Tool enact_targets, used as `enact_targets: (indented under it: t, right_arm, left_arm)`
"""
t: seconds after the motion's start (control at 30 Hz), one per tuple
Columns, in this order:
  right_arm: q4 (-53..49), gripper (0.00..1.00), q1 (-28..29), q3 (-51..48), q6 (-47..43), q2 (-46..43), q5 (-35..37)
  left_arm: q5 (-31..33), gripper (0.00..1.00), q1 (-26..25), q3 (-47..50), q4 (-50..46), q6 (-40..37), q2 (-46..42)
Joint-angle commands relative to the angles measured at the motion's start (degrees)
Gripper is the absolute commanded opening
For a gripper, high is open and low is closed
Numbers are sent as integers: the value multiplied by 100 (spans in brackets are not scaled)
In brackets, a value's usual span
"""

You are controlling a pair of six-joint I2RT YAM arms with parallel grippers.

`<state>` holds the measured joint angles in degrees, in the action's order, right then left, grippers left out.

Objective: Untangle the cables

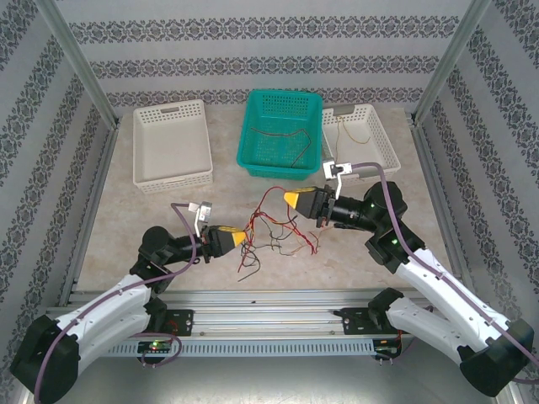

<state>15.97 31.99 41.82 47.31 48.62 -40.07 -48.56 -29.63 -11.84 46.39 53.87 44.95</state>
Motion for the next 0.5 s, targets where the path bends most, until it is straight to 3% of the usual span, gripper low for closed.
enact_targets:
  t: [0.0, 0.2, 0.37, 0.47]
  right_arm:
    - [-47, 0, -228, 36, 103, -119, 536]
    - [-569, 0, -1231, -512, 535, -618, 1400]
    - [-688, 0, -2335, -1089, 1068, -1049, 1366]
    - [-1284, 0, -2869, -1175, 1018, -1364, 1545]
  left_arm:
    - [-130, 0, 7, -46, -293, -220, -207]
    - [563, 0, 58, -443, -2183, -738, -952]
    - [1472, 0, 111, -1261, -4475, -1488, -1473]
    - [2060, 0, 191, -1923, -5715, -1931, -1433]
